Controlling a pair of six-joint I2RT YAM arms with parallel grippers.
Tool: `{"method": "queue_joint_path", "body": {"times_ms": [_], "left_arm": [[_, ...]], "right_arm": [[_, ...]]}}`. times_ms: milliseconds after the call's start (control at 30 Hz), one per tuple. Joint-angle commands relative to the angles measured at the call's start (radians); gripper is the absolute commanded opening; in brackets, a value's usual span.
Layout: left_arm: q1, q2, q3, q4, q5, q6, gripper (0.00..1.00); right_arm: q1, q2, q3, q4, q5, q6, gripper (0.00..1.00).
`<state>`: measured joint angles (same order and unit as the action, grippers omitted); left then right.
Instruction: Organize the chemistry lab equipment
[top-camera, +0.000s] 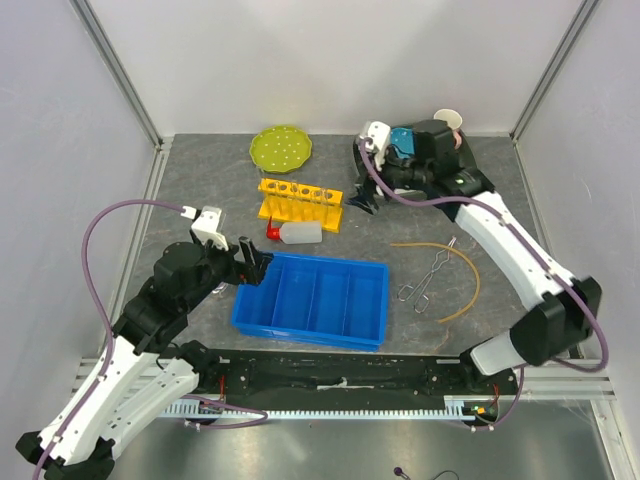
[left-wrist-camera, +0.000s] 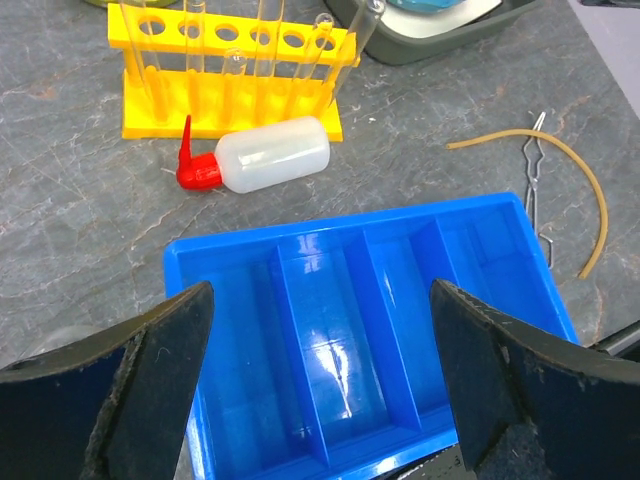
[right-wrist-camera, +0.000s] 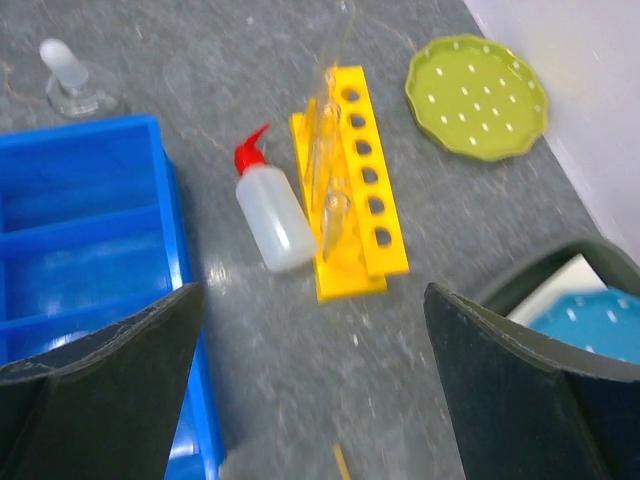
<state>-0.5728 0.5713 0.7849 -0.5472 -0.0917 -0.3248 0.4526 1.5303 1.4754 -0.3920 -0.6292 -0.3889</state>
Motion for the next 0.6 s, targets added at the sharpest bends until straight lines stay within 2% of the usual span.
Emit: {"method": "queue_joint_path", "body": {"times_ms": [0,100,333,567], "left_arm": [[0.004,0.004,0.043,0.000,0.052,0.029,0.96],[0.004,0.010,0.040,0.000,0.072,0.017,0.98],[0.004,0.024,0.022,-0.003,0.113,0.003,1.00],[0.004,0.033,0.002,-0.003,0.118,-0.011,1.00]], "right_arm": [[-0.086,-0.113,-0.061,-0.223,0.016,-0.133,0.98],[-0.197,-0.174,-0.137,-0.278,0.036,-0.137,0.98],[-0.374,-0.245,-0.276,-0.346,0.147,-0.195,0.98],[-0.577,-0.185,-0.354,-0.377,0.181,-0.290,0.98]]}}
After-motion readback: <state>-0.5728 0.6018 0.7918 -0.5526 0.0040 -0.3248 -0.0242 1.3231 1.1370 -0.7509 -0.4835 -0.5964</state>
